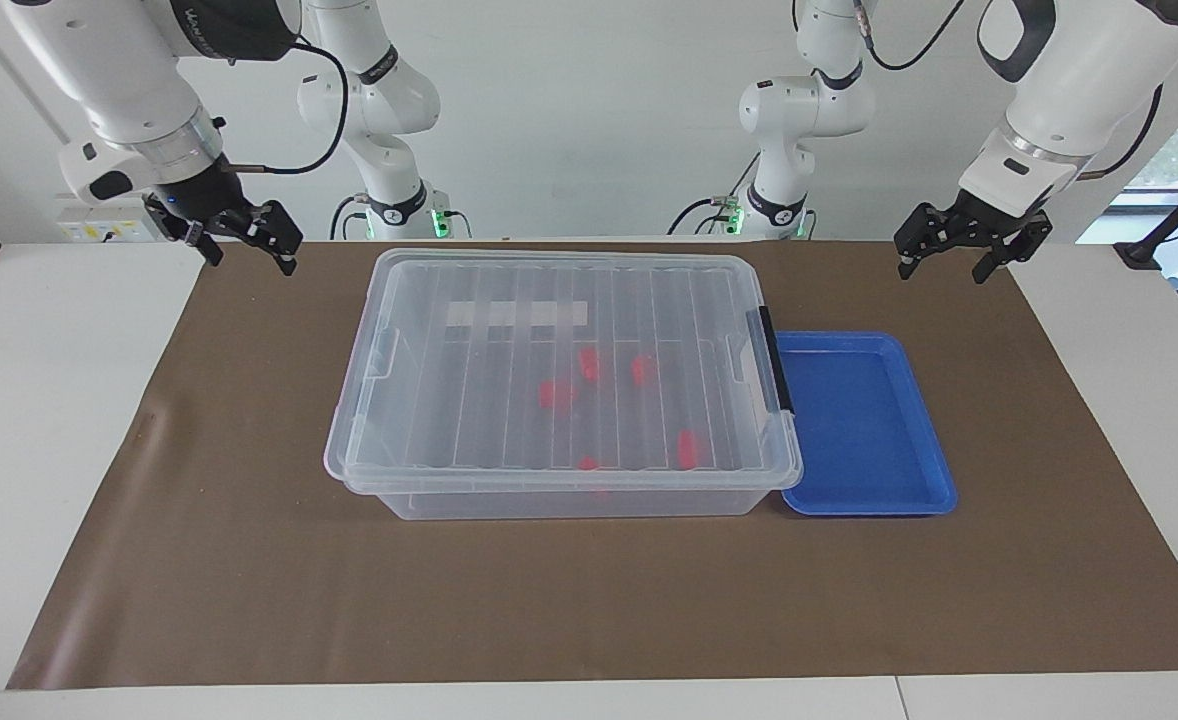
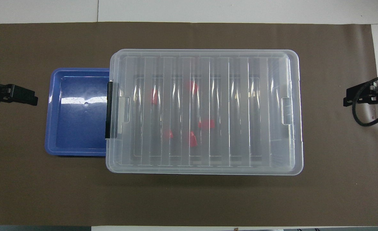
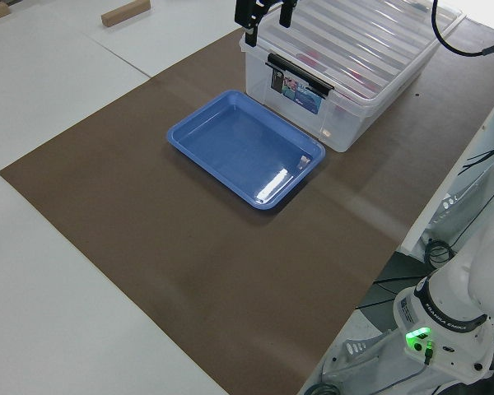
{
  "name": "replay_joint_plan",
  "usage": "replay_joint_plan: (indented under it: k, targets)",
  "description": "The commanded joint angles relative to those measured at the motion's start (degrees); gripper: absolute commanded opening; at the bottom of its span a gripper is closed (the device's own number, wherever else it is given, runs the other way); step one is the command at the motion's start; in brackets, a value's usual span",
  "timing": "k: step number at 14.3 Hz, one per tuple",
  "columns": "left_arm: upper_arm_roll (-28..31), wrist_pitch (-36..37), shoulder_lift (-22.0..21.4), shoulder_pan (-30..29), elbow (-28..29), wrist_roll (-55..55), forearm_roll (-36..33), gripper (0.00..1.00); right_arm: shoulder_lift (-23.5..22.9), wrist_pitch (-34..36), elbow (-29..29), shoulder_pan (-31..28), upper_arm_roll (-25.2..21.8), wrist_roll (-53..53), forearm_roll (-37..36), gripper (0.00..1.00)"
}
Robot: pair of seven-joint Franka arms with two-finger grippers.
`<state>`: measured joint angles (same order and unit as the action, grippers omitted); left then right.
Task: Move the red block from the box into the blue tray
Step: 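Reach the right gripper toward the far edge of the clear lid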
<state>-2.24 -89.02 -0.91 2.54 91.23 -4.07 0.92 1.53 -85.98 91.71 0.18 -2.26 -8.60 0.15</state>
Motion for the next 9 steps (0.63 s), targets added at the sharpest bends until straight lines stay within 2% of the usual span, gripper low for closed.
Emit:
replay_joint_plan:
  k: [1, 5, 9]
  targets:
    - [-0.22, -0.72, -1.73, -0.43, 1.93, -0.15, -0.83, 1.00, 0.58, -1.38, 1.28, -0.45, 0.24, 1.22, 0.56, 1.00]
    - [-0.22, -0.63, -1.73, -0.43, 1.93, -0.15, -0.83, 1.00, 0.67, -4.89, 2.41, -0.27, 0.41, 1.30, 1.86, 1.00]
    - [-0.22, -0.63, -1.73, -0.43, 1.93, -0.15, -0.83, 1.00, 1.82, -13.93, 9.70, 2.54, 0.77, 0.51, 3.37, 1.00]
